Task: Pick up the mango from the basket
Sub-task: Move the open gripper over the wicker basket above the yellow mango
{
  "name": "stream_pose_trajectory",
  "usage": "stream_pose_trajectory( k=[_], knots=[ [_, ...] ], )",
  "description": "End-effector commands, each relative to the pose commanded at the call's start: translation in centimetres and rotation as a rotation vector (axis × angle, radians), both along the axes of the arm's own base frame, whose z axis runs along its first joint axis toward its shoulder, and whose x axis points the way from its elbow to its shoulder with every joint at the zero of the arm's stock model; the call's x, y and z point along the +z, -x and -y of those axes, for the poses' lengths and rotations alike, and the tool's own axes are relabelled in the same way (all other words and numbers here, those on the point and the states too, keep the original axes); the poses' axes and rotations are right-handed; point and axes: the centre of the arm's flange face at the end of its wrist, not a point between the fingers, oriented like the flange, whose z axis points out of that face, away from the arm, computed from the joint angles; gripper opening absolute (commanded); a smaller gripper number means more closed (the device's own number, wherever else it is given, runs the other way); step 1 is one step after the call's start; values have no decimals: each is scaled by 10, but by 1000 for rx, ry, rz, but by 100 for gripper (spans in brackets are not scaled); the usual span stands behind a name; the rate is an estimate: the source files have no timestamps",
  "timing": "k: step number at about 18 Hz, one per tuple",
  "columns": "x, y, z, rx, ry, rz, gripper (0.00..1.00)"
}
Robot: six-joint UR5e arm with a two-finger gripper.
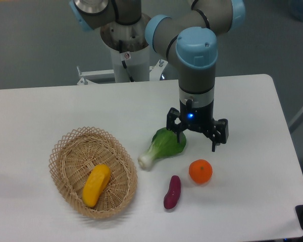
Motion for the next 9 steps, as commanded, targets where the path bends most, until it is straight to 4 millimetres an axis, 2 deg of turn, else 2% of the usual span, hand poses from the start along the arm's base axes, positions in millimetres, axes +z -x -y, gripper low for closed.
stream_pose_trajectory(
  k=[4,7,9],
  knots=[
    [-1,-4,-1,8,-1,7,100],
    [-13,-36,15,21,14,29,100],
    [-19,-49,27,35,12,46,100]
  ],
)
